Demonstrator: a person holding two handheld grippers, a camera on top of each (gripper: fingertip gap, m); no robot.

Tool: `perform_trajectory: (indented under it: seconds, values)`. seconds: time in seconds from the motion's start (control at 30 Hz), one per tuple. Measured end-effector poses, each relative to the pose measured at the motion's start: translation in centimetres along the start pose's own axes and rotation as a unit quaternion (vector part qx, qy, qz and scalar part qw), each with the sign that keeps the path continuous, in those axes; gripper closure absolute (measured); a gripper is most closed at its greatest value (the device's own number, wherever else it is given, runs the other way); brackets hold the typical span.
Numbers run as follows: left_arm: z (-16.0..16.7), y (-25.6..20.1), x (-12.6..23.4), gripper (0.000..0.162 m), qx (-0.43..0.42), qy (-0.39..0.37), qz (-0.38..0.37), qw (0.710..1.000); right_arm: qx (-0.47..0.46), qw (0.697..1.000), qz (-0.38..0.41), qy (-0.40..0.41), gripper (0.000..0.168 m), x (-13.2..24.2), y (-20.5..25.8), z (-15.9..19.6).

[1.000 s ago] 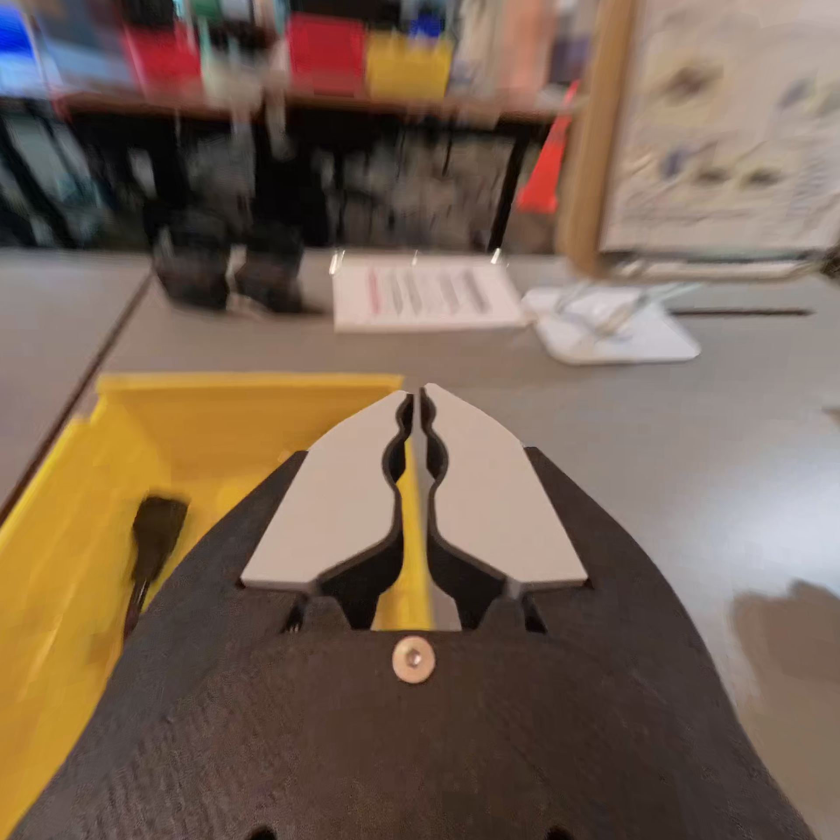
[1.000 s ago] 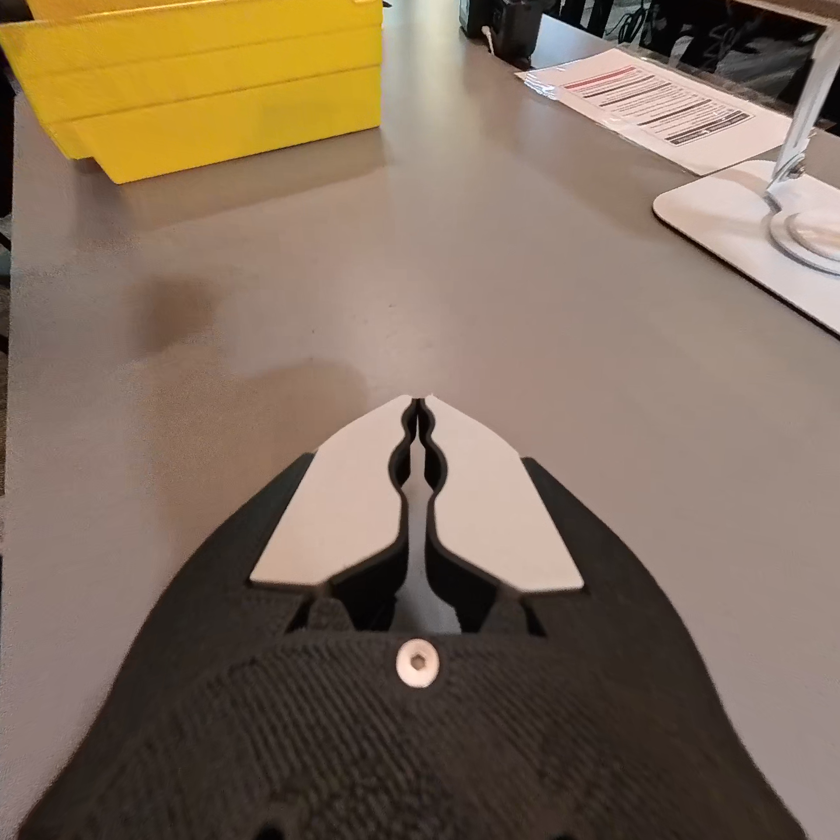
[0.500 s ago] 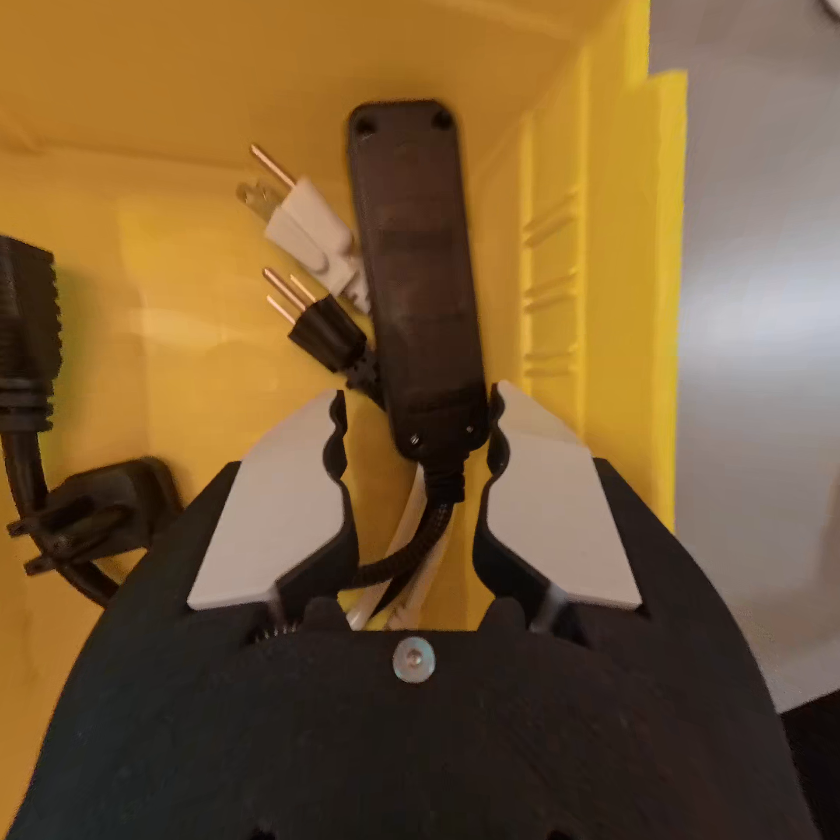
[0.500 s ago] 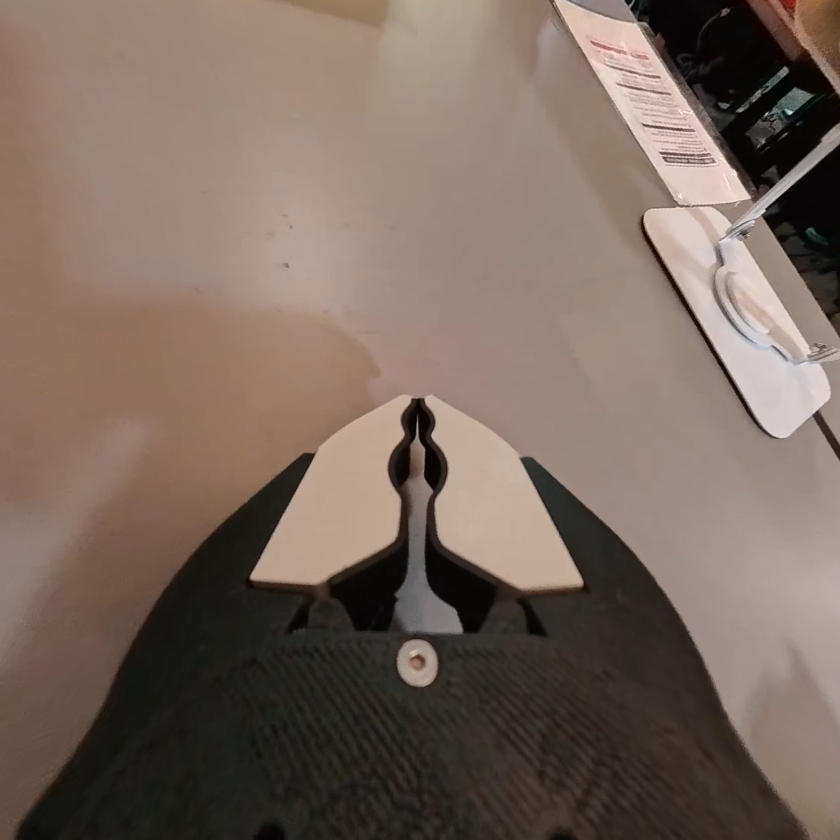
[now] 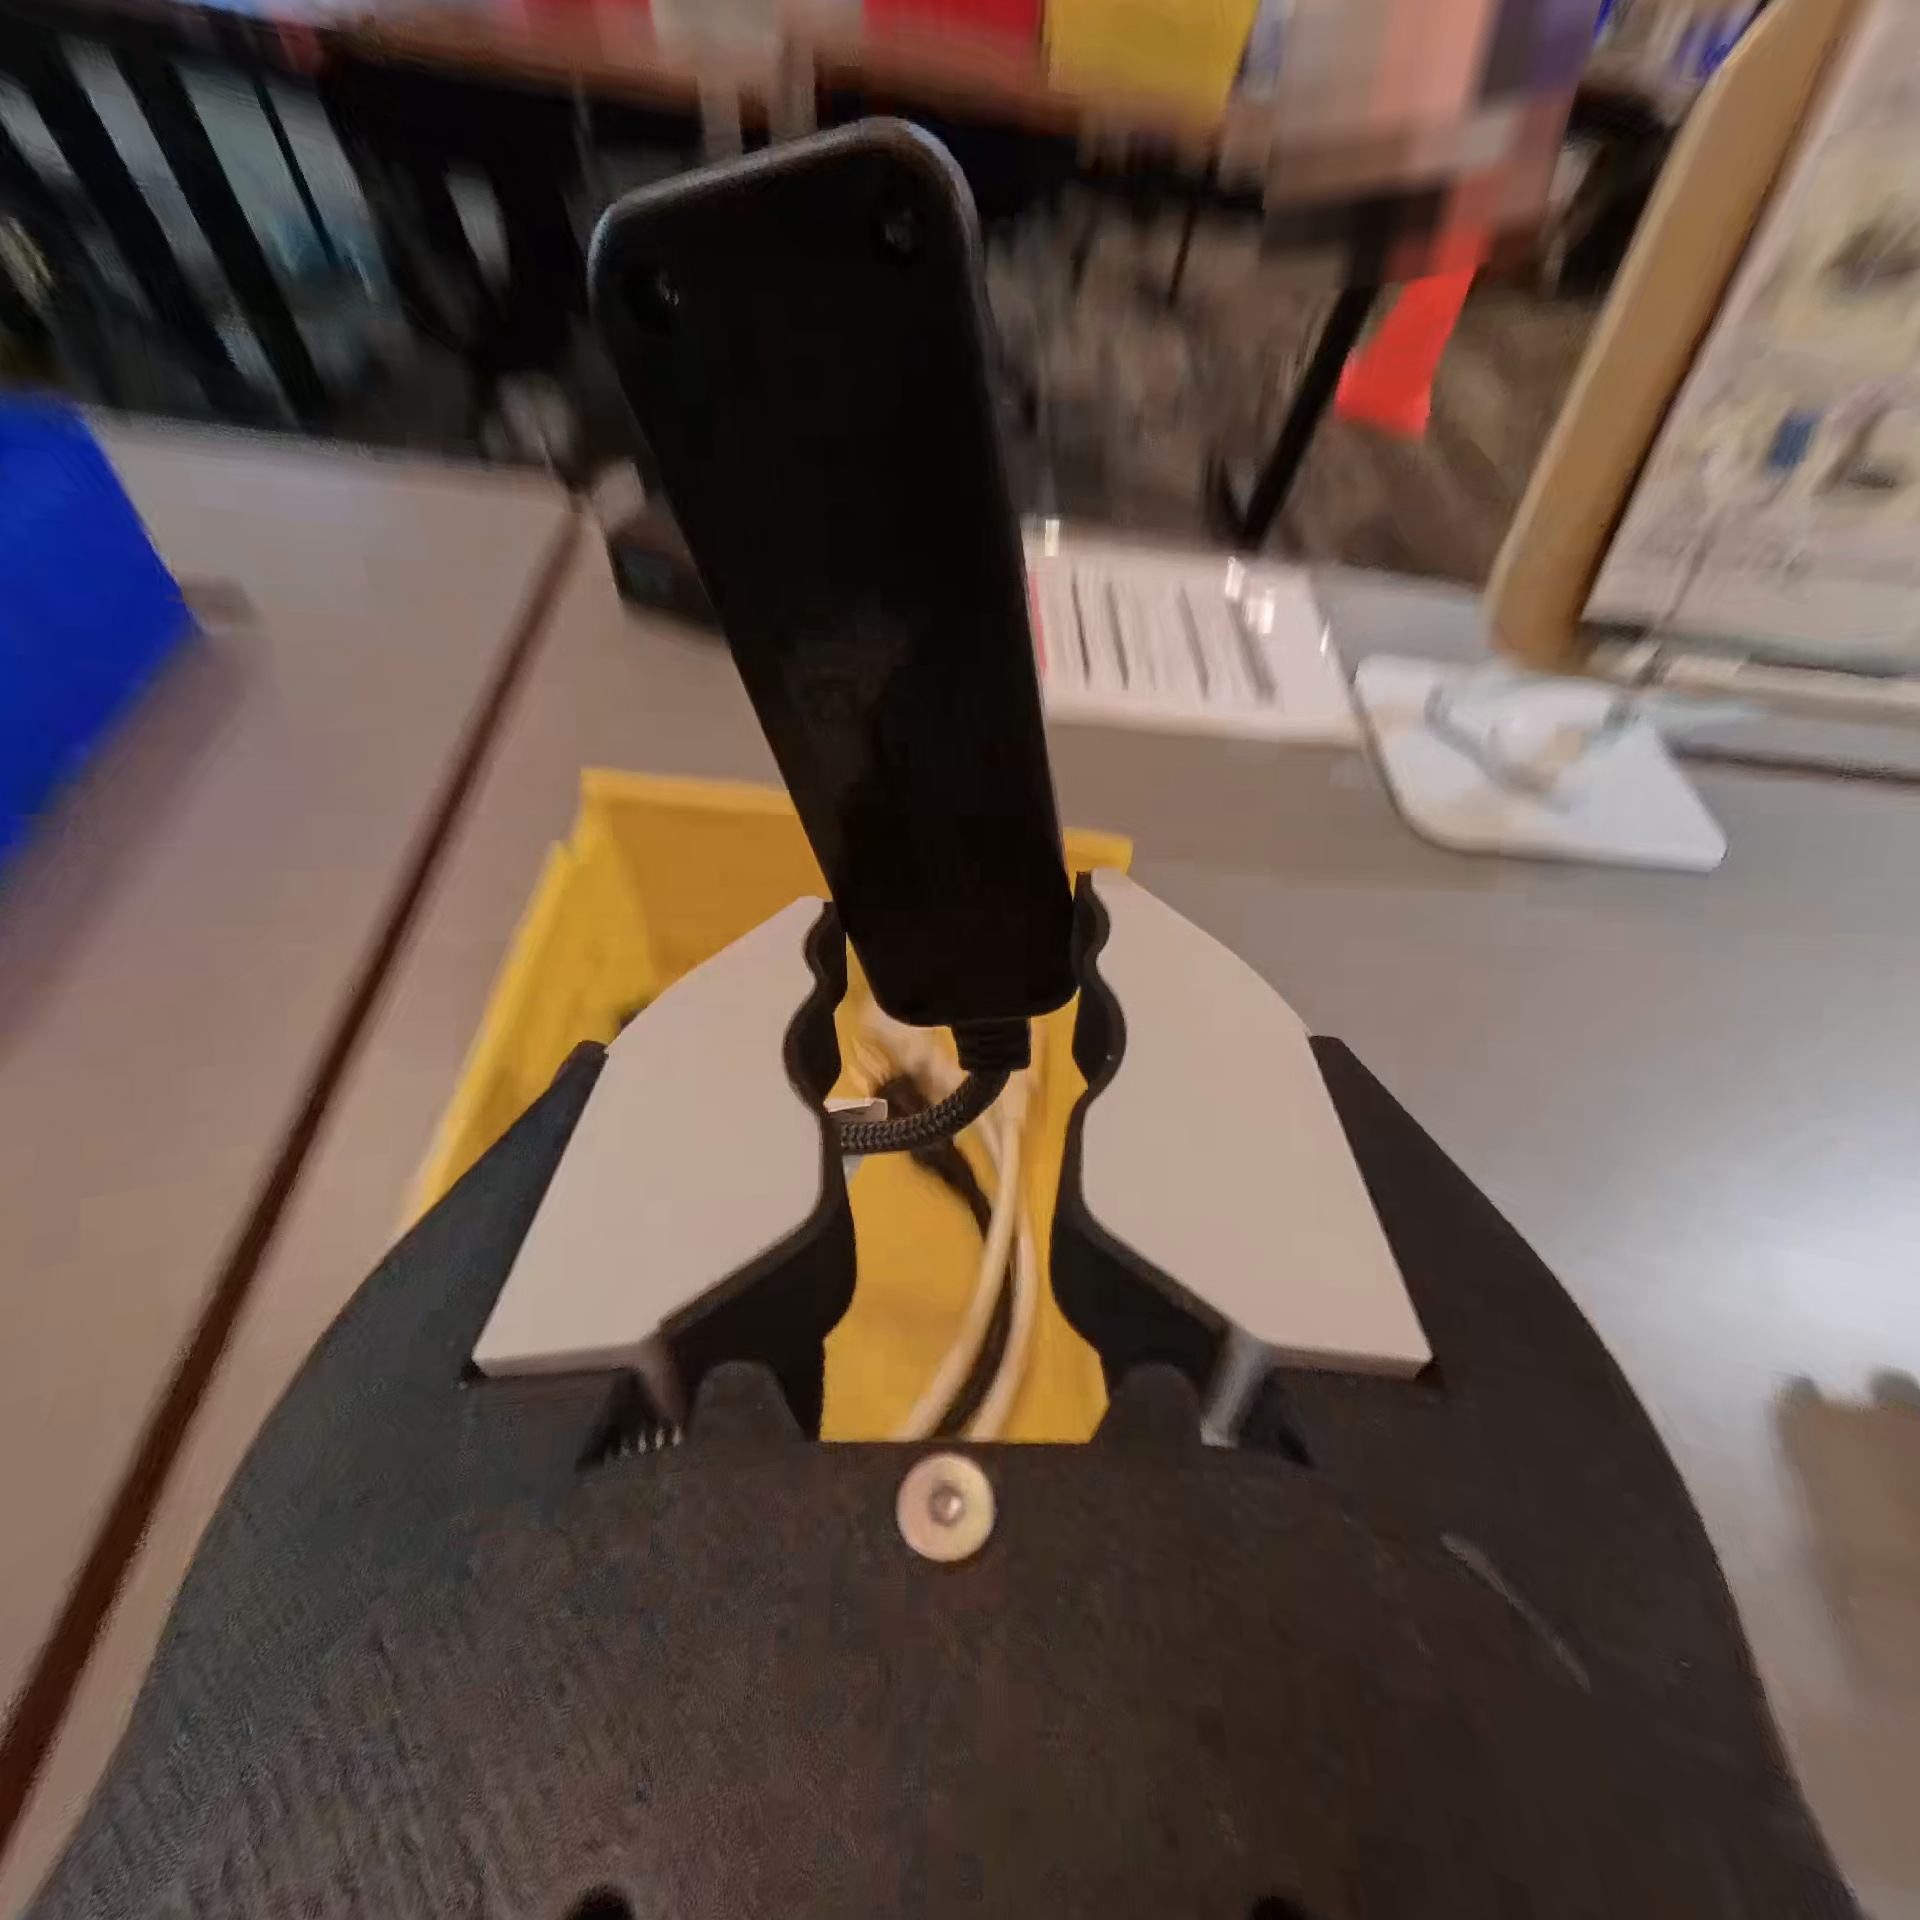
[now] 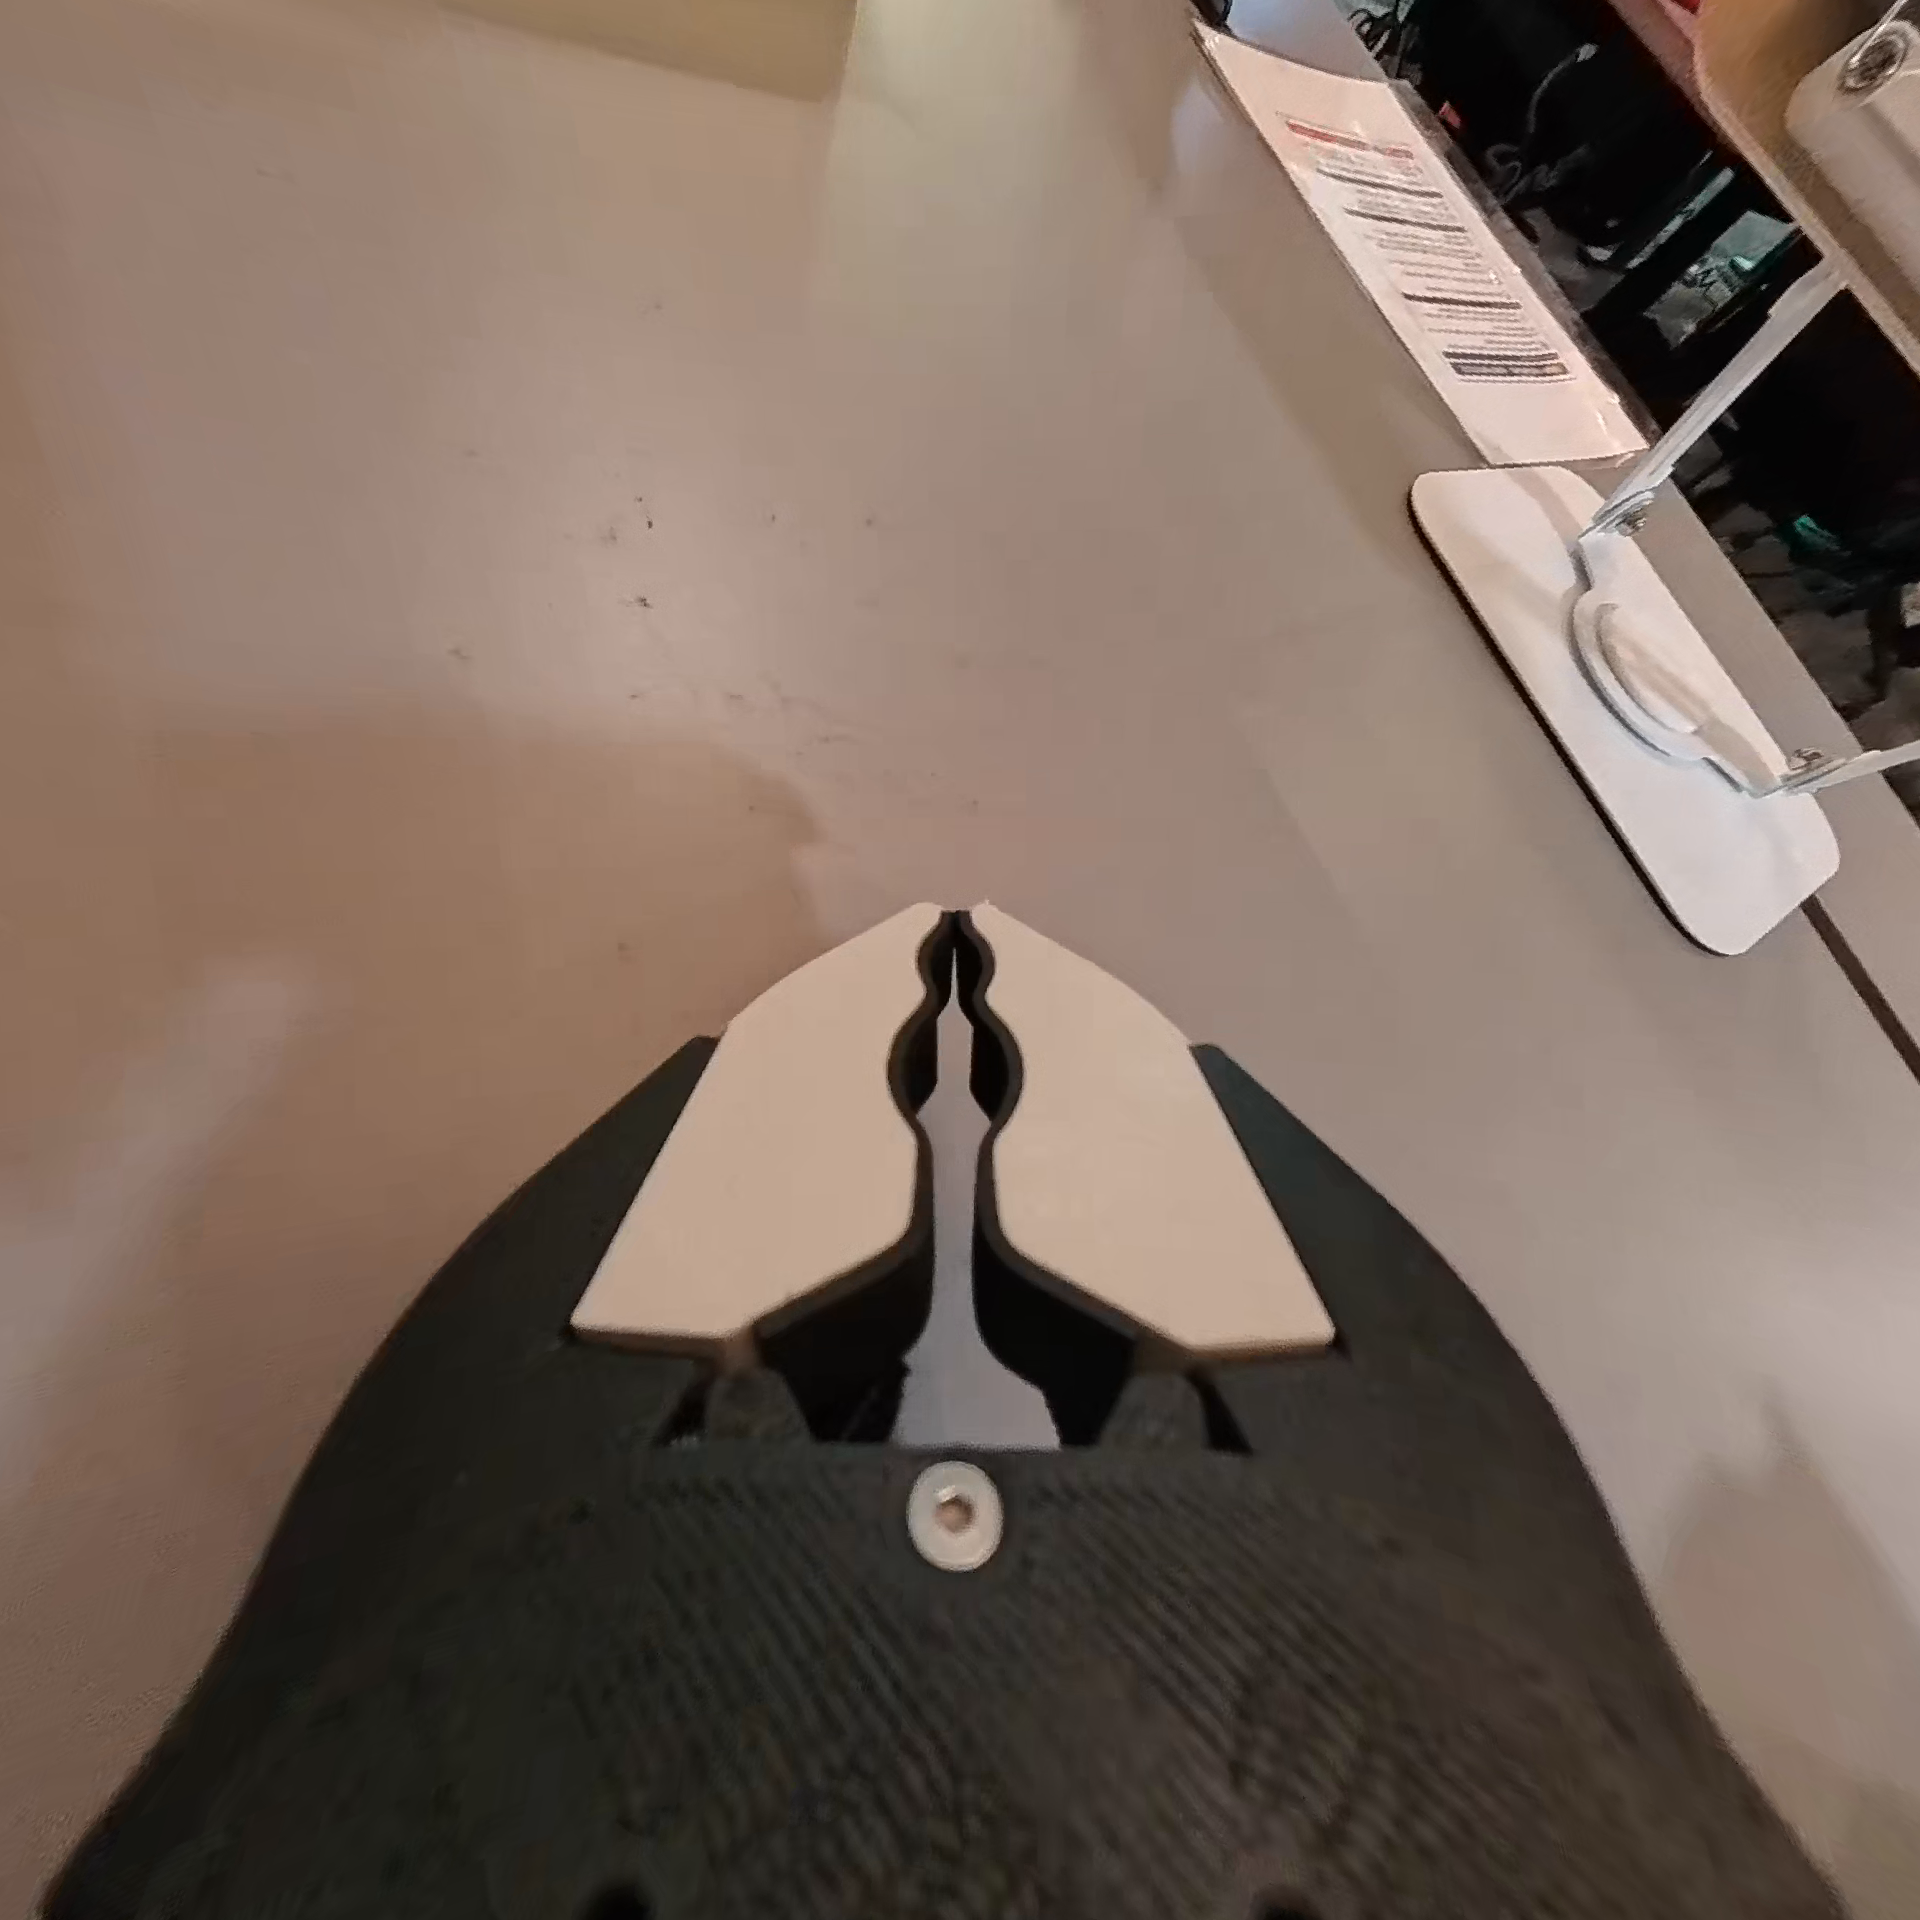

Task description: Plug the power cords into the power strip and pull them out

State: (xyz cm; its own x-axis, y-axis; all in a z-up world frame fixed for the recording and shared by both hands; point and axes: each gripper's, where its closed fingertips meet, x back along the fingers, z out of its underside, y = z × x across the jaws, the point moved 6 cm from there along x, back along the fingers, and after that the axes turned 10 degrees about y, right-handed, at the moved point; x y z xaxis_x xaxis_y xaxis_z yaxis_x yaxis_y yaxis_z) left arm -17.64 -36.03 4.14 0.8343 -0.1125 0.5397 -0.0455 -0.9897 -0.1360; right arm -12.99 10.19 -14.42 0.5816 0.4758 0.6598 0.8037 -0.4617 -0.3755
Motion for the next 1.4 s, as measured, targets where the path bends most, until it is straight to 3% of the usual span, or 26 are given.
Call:
perform_trajectory:
  seconds: [0.13, 0.3, 0.47, 0.63, 0.73, 0.8, 0.9, 0.97, 1.13, 1.4]
  values:
    - [-3.2, -3.5, 7.4, 0.119, -0.045, -0.179, 0.035, 0.982, 0.006, 1.0, 0.002, 0.001, 0.168, 0.0, 0.2, -0.1]
    - [-4.2, -11.9, 11.0, 0.119, -0.108, -0.256, 0.255, 0.926, 0.008, 1.0, 0.01, -0.009, 0.168, 0.2, 0.4, -0.6]
    - [-2.1, -21.7, 7.4, 0.118, -0.153, -0.179, 0.477, 0.847, -0.046, 0.995, 0.009, -0.084, 0.164, 1.8, -0.6, -2.0]
    - [4.5, -30.4, 0.8, 0.118, -0.109, -0.039, 0.663, 0.74, -0.147, 0.962, -0.059, -0.222, 0.158, 5.1, -2.2, -3.2]
    - [9.1, -33.8, -2.6, 0.119, -0.044, 0.035, 0.719, 0.693, -0.167, 0.922, -0.16, -0.311, 0.14, 7.3, -2.3, -3.7]
    - [11.8, -35.5, -4.2, 0.119, -0.015, 0.07, 0.738, 0.671, -0.179, 0.9, -0.186, -0.35, 0.131, 8.4, -2.6, -3.7]
    - [13.2, -36.7, -5.5, 0.119, 0.038, 0.08, 0.766, 0.637, -0.183, 0.899, -0.197, -0.346, 0.125, 8.5, -2.7, -3.2]
    - [13.3, -37.0, -5.8, 0.119, 0.04, 0.066, 0.764, 0.64, -0.197, 0.89, -0.221, -0.346, 0.126, 8.5, -2.8, -3.1]
    - [13.2, -36.4, -6.3, 0.119, 0.014, 0.016, 0.717, 0.696, -0.236, 0.875, -0.278, -0.318, 0.115, 7.2, -2.3, -3.1]
    - [14.4, -36.5, -6.3, 0.121, -0.031, -0.007, 0.69, 0.723, -0.259, 0.887, -0.242, -0.296, 0.121, 6.3, -2.2, -3.4]
